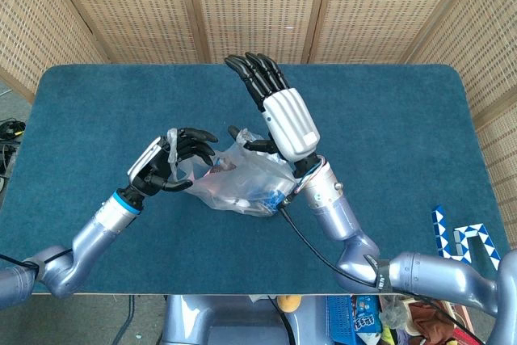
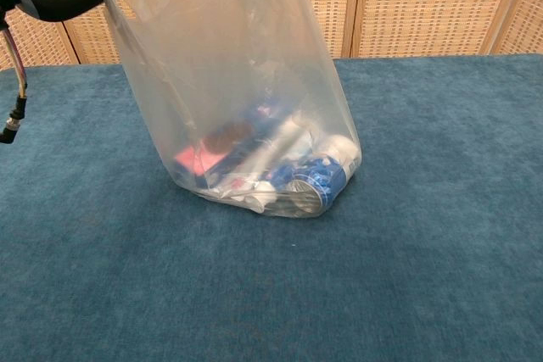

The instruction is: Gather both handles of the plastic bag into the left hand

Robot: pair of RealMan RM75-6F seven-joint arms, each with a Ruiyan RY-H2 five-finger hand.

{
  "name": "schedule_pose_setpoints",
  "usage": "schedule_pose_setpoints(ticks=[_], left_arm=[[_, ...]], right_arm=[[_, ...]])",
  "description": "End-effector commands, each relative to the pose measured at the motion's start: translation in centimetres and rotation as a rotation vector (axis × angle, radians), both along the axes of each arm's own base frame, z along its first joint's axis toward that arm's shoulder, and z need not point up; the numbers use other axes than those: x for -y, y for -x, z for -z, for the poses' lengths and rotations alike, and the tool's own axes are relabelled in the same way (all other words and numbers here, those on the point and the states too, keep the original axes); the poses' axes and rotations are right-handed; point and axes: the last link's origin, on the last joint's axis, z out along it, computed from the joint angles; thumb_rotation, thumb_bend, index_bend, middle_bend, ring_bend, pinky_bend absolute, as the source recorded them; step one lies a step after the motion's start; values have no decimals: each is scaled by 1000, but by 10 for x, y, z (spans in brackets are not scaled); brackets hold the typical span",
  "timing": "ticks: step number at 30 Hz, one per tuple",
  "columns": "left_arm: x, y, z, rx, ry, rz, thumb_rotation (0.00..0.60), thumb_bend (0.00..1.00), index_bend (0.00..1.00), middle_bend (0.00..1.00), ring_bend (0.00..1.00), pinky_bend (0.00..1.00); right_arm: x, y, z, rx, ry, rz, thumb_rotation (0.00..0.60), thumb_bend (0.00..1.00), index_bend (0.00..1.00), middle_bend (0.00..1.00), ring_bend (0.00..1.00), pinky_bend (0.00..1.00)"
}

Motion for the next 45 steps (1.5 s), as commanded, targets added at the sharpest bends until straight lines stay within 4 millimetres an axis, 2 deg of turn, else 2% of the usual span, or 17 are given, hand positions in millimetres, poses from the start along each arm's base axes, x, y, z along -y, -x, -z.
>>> schedule_pose_setpoints(ticks=[1, 8, 28, 45], left_arm=[[1, -6, 6, -2, 10, 6, 552, 92, 310, 294, 337, 381], [-1, -14, 14, 3, 16, 3, 559, 90, 309, 294, 337, 381], [-4, -28, 27, -23, 6, 17, 567, 92, 309, 278, 327, 374], [1, -34, 33, -107, -54, 83, 565, 91, 309, 277, 326, 353]], right_arm=[[0, -2, 2, -4, 0, 0, 600, 352, 0, 121, 63, 44], [1, -5, 6, -22, 3, -3, 600, 458, 0, 121, 63, 43], [-2, -16, 13, -40, -4, -31, 600, 501, 0, 123, 63, 43], [-9, -18, 19, -57, -34, -51, 600, 477, 0, 123, 63, 43]])
